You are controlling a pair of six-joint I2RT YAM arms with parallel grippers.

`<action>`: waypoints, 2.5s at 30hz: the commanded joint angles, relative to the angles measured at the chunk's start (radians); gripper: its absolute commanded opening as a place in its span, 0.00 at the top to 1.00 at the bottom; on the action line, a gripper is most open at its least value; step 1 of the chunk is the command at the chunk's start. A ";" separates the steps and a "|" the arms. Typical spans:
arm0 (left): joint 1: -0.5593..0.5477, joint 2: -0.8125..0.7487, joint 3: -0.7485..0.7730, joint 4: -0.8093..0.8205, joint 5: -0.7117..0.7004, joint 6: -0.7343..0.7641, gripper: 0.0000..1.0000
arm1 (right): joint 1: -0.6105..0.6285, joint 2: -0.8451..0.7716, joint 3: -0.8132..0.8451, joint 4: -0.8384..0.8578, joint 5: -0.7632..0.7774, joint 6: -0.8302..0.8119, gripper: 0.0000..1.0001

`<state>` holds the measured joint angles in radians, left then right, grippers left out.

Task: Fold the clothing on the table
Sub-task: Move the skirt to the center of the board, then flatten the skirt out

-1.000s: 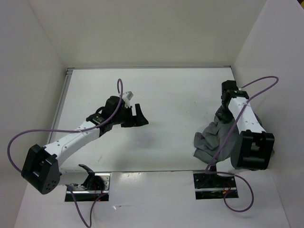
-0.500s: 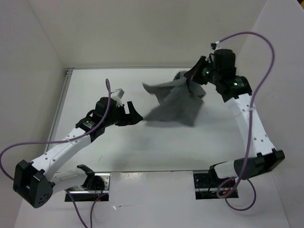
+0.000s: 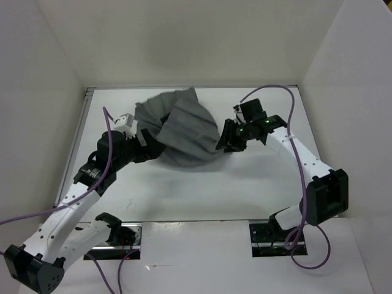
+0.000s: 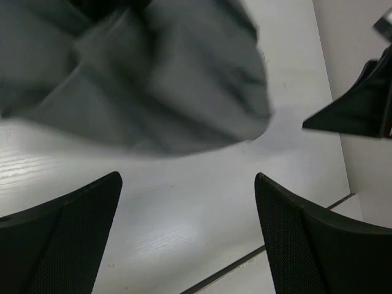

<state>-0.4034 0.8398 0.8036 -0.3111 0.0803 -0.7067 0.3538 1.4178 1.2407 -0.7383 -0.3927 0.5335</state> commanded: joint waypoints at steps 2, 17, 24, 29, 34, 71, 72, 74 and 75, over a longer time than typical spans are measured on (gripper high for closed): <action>0.044 -0.022 0.017 -0.014 0.021 0.036 0.05 | 0.073 -0.065 0.025 -0.079 0.006 -0.055 0.48; 0.008 0.702 0.278 0.096 0.122 0.113 0.36 | 0.062 0.300 0.269 -0.033 0.469 -0.012 0.47; 0.008 0.837 0.219 0.127 0.148 0.053 0.25 | 0.053 0.303 0.235 -0.006 0.451 0.010 0.47; -0.038 0.958 0.311 0.043 0.133 0.065 0.15 | 0.053 0.276 0.226 -0.025 0.462 0.019 0.45; -0.061 0.992 0.330 0.033 -0.022 -0.054 0.15 | 0.043 0.267 0.198 -0.026 0.443 0.019 0.45; 0.058 0.427 0.822 -0.149 0.484 0.253 1.00 | -0.072 0.130 0.083 0.056 0.450 0.019 0.45; 0.058 0.465 0.822 -0.149 0.484 0.253 1.00 | -0.081 0.121 0.083 0.056 0.449 0.019 0.45; 0.067 0.554 0.833 -0.149 0.496 0.253 1.00 | -0.081 0.121 0.074 0.056 0.439 0.019 0.45; 0.067 0.589 0.833 -0.149 0.506 0.253 1.00 | -0.081 0.110 0.074 0.056 0.439 0.019 0.45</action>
<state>-0.3458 1.3235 1.6173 -0.4957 0.5495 -0.4515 0.2806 1.5730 1.3281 -0.7212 0.0402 0.5560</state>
